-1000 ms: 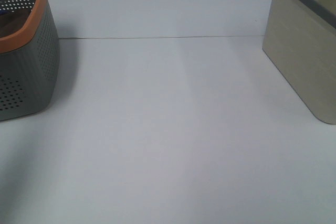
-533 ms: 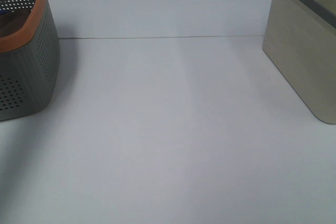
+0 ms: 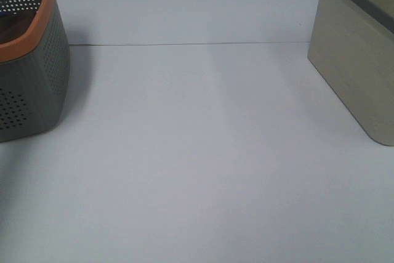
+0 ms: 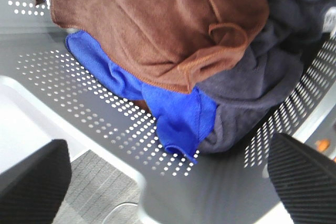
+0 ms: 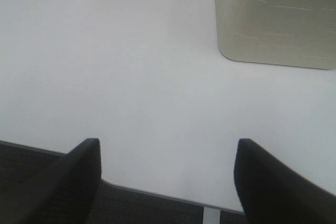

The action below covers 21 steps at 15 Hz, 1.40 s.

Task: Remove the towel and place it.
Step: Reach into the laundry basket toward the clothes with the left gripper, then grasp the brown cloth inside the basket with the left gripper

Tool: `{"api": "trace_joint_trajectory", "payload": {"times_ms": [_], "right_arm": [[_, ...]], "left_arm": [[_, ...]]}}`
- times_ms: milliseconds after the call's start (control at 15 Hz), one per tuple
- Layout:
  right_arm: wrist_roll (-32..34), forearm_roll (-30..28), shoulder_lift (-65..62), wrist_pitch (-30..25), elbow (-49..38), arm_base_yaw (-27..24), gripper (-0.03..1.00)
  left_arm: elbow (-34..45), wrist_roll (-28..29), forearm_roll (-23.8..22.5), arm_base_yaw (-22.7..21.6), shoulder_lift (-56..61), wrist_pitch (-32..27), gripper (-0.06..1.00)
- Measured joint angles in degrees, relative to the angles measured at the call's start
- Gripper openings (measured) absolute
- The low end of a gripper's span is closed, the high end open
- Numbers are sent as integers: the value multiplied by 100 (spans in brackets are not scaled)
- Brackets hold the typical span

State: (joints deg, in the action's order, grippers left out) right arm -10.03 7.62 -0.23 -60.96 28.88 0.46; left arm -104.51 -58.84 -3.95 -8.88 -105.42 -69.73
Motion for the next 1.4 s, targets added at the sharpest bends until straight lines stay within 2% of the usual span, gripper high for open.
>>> {"api": "trace_joint_trajectory", "payload": {"times_ms": [333,467,667,1000,1400], "right_arm": [[0,6,0,0,0,0,62],[0,6,0,0,0,0,62],[0,6,0,0,0,0,62],[0,6,0,0,0,0,62],[0,6,0,0,0,0,62]], "left_arm": [[0,-527,149,-86,-590,109,95],[0,-607,355,-86,-905,338,95],[0,-1026,688,-86,-1312,344,94],[0,-1484,688,-86,-1650,493,92],[0,-1553,699,-86,-1776,693,88]]}}
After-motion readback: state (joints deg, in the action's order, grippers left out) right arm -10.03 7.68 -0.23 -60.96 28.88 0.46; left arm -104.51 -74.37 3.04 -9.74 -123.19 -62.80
